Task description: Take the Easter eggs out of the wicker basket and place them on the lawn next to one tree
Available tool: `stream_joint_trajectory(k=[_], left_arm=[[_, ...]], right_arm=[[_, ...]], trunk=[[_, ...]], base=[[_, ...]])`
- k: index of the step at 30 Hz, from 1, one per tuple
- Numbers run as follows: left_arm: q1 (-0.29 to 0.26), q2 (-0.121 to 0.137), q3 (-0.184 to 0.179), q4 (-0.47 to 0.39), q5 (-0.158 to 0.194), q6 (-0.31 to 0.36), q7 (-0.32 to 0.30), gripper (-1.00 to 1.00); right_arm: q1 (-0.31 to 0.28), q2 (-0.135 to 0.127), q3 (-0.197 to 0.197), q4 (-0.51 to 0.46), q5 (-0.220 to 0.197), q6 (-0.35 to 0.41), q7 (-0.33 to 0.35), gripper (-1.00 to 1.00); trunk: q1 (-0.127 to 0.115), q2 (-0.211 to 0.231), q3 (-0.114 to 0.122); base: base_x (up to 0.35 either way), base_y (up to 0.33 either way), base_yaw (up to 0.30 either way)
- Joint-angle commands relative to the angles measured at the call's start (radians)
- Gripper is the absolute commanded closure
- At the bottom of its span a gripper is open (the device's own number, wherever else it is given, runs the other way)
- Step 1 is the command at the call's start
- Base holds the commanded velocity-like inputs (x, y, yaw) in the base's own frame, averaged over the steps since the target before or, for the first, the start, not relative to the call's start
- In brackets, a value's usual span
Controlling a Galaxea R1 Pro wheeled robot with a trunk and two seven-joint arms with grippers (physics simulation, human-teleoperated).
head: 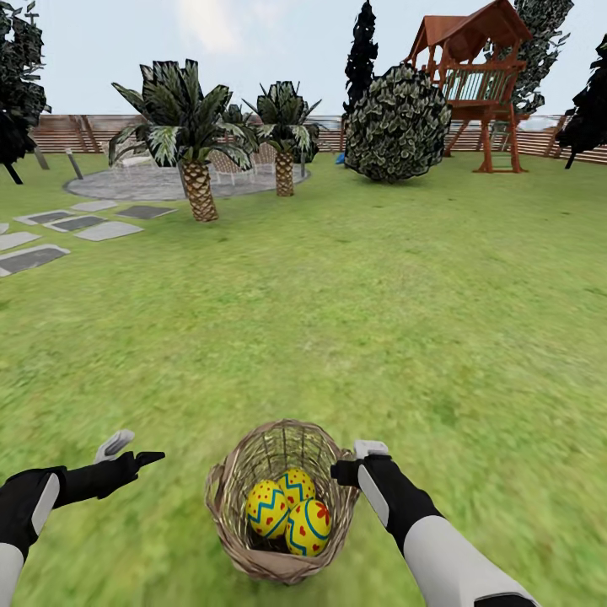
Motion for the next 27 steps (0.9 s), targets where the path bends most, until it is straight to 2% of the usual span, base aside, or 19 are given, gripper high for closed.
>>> stream_joint_trajectory(k=[1, 11, 12, 27], left_arm=[[-0.001, 0.0, 0.003, 0.0, 0.001, 0.008, -0.003, -1.0], [-0.001, 0.0, 0.003, 0.0, 0.001, 0.008, -0.003, -1.0], [-0.001, 0.0, 0.003, 0.0, 0.001, 0.008, -0.003, -1.0], [-0.001, 0.0, 0.003, 0.0, 0.0, 0.009, -0.003, -1.0]], right_arm=[[0.0, 0.0, 0.004, -0.001, -0.011, 0.004, -0.009, -1.0], [0.0, 0.0, 0.002, -0.001, -0.012, 0.004, -0.009, -1.0], [0.0, 0.0, 0.002, -0.001, -0.012, 0.004, -0.009, 1.0], [0.0, 0.0, 0.001, -0.001, -0.014, 0.004, -0.009, 1.0]], trunk=[[0.0, -0.001, -0.001], [0.0, -0.001, -0.001], [0.0, -0.001, -0.001], [0.0, -0.001, -0.001]], base=[[0.0, 0.0, 0.0], [0.0, 0.0, 0.0], [0.0, 0.0, 0.0], [0.0, 0.0, 0.0]])
